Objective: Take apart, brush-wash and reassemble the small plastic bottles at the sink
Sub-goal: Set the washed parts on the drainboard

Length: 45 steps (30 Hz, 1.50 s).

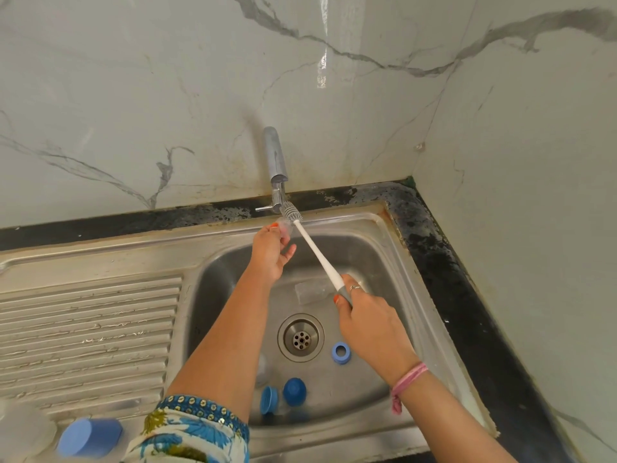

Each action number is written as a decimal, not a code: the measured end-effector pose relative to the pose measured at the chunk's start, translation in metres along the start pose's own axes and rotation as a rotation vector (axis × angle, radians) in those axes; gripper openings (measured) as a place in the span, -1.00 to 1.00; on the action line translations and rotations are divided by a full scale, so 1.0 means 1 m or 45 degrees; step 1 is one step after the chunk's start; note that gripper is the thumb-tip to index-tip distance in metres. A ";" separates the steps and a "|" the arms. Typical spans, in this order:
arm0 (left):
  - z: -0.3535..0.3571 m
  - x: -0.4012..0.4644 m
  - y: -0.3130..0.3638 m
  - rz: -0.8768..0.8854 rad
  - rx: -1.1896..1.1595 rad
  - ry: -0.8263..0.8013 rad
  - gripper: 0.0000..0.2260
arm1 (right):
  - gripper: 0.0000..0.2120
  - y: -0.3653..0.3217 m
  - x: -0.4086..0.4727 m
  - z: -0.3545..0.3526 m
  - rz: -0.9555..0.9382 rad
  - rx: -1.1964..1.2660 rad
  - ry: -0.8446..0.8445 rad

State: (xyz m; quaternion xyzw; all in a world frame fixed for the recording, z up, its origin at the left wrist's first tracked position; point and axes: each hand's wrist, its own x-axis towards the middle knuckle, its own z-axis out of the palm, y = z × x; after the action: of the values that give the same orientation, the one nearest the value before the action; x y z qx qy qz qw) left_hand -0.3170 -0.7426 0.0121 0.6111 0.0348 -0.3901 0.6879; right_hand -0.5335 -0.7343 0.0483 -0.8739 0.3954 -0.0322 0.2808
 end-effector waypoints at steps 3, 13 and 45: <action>-0.001 -0.003 0.000 -0.013 -0.052 -0.014 -0.88 | -0.56 -0.001 0.005 -0.001 -0.002 -0.001 -0.004; 0.007 -0.009 0.003 -0.129 -0.549 0.003 -0.51 | -0.62 -0.003 -0.002 0.007 -0.053 -0.057 -0.001; 0.006 -0.014 0.010 -0.203 -0.185 -0.098 -0.93 | -0.57 -0.004 0.016 0.002 -0.014 0.002 0.001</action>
State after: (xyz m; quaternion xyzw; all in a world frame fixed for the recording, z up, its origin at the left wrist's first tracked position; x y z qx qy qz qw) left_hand -0.3232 -0.7418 0.0289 0.5395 0.0852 -0.4631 0.6980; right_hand -0.5192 -0.7423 0.0464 -0.8758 0.3908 -0.0344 0.2813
